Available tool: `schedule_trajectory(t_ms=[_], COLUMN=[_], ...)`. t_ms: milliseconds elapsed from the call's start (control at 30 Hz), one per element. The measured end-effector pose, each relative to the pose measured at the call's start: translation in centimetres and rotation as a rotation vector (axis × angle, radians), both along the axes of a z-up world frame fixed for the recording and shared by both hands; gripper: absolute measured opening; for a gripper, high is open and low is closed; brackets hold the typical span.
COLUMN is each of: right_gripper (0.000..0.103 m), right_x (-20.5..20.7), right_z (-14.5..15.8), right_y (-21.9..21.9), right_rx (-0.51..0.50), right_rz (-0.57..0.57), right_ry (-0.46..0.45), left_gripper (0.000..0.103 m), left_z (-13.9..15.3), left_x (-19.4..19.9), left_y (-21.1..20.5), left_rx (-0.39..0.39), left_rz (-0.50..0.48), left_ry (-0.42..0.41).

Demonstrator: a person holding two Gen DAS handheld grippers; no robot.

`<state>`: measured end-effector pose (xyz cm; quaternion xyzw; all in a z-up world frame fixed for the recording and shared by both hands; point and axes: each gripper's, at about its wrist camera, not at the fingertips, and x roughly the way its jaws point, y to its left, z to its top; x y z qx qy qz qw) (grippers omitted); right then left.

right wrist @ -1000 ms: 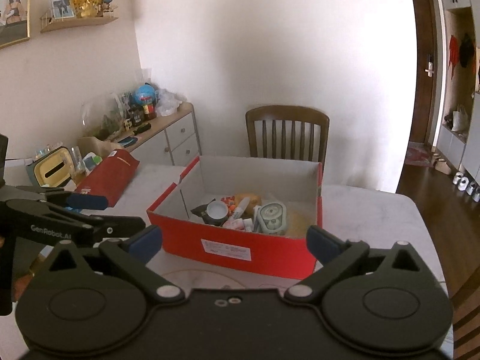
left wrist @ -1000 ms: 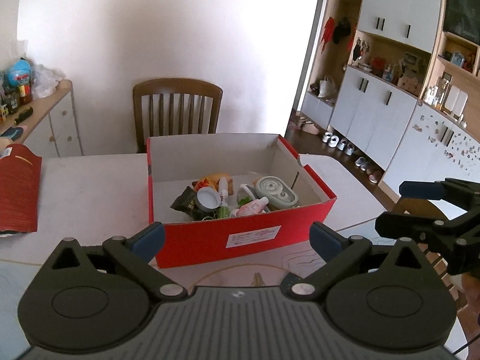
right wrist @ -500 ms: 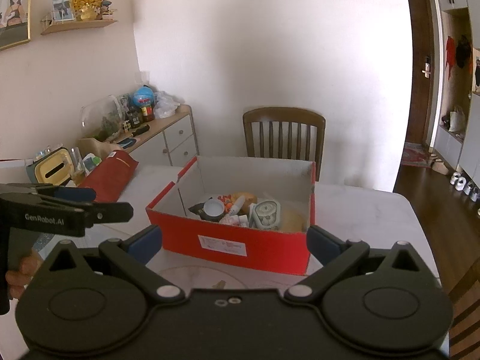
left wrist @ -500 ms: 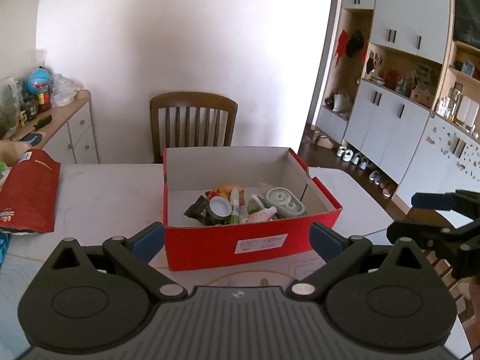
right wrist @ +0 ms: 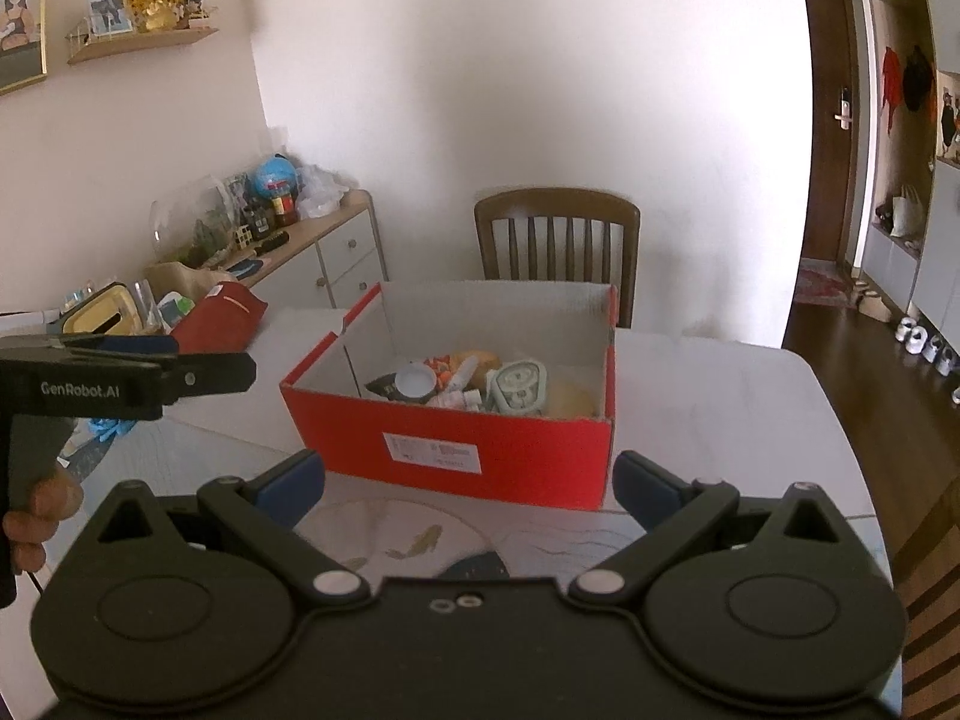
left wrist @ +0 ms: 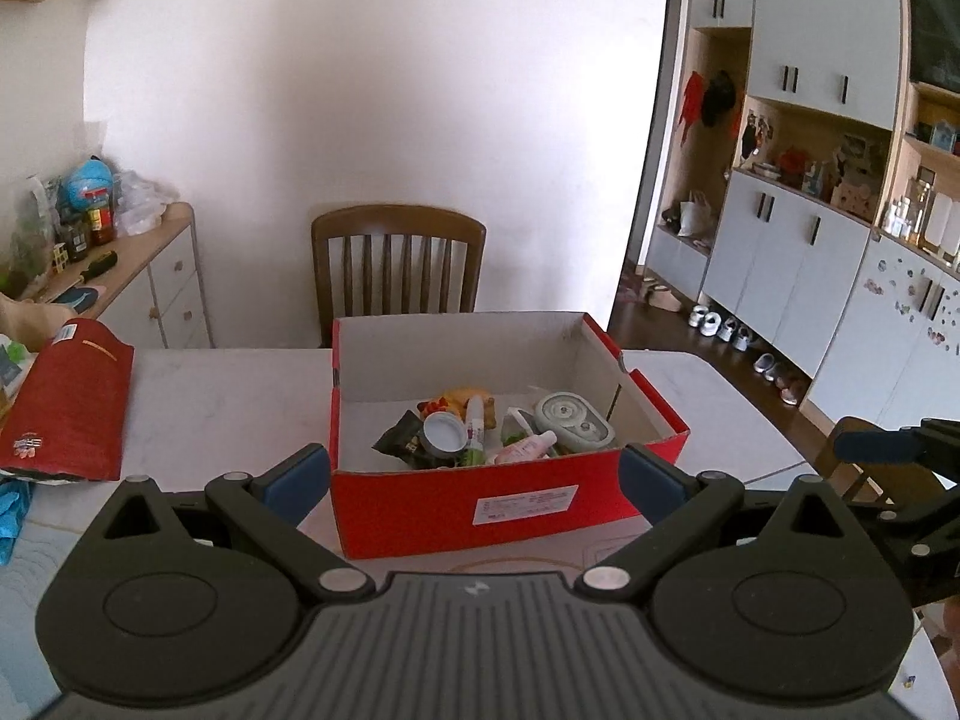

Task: Organize objects

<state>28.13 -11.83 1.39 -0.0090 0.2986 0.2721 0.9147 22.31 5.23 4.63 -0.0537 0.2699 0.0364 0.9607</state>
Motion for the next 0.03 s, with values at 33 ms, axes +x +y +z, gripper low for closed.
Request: schedule_trajectory(t_ms=[33], right_gripper=[0.103], right_x=[-0.07], right_z=[-0.13], right_y=[-0.05], right_rx=[-0.003], right_rz=[-0.001], right_ry=[0.003], left_gripper=[0.103], left_z=[-0.07], left_x=[-0.01], left_y=[0.0], left_rx=[0.0], left_rz=[-0.003], left_ry=[0.003])
